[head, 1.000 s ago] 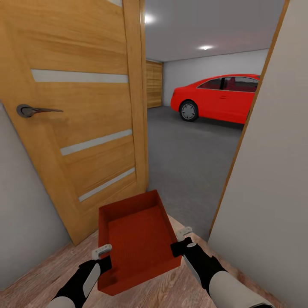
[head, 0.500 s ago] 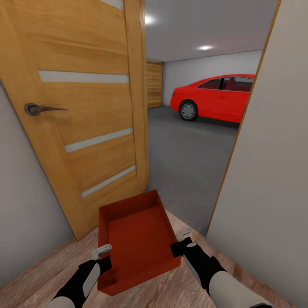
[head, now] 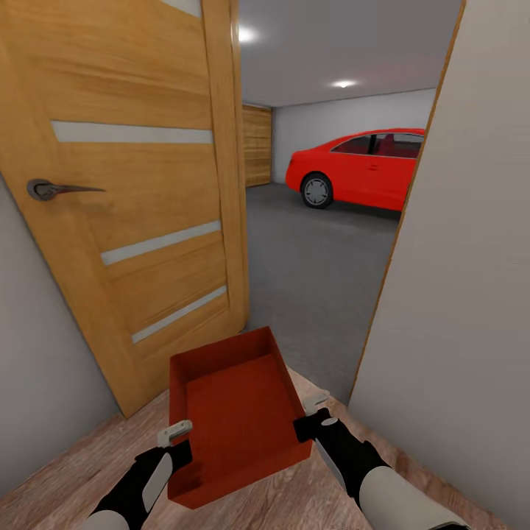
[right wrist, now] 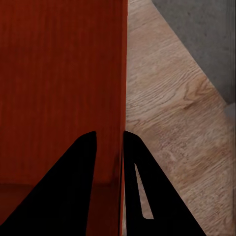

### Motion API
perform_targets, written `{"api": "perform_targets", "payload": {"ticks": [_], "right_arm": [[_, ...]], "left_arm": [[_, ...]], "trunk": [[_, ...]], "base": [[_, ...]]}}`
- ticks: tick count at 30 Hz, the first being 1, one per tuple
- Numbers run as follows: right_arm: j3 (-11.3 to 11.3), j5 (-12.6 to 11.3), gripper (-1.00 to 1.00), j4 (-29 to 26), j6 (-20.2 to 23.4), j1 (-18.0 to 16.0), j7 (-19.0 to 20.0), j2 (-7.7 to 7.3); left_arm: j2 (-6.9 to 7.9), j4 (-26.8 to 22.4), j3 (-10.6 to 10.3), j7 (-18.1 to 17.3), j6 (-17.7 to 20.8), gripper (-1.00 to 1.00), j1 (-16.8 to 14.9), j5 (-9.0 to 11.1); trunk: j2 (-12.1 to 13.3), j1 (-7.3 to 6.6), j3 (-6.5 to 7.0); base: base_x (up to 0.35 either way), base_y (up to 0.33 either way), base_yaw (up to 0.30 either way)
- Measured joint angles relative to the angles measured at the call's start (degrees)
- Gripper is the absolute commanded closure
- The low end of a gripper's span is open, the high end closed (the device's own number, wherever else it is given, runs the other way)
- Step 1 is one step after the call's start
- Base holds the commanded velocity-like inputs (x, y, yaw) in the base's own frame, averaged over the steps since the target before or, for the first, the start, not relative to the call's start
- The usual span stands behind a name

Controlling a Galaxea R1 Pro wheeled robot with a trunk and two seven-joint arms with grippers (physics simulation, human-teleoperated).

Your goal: Move the two storage containers from the living room to the garage. In the garage, place one container on the floor and stack the other container on top of it (either order is fine).

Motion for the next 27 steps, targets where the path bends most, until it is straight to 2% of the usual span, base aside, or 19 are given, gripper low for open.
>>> {"api": "perform_targets", "payload": {"ticks": [7, 18, 27], "right_arm": [[0.00, 0.02, 1.00, 0.02, -0.01, -0.01, -0.03, 0.04], [-0.08, 0.21, 1.00, -0.06, -0.02, -0.01, -0.02, 0.08], [-0.15, 0.31, 1.00, -0.12, -0.01, -0.01, -0.02, 0.12]], "left_arm": [[0.04, -0.03, -0.04, 0.01, 0.02, 1.00, 0.01, 0.08], [0.07, -0.03, -0.09, 0.01, -0.06, 1.00, 0.02, 0.21], [0.13, -0.04, -0.18, -0.02, -0.10, 1.00, 0.02, 0.32]], "trunk": [[0.00, -0.01, 0.14], [0.00, -0.02, 0.15], [0.00, 0.00, 0.15]], "base": [[0.033, 0.025, -0.092], [0.217, 0.175, -0.002], [0.026, 0.015, 0.000]]}}
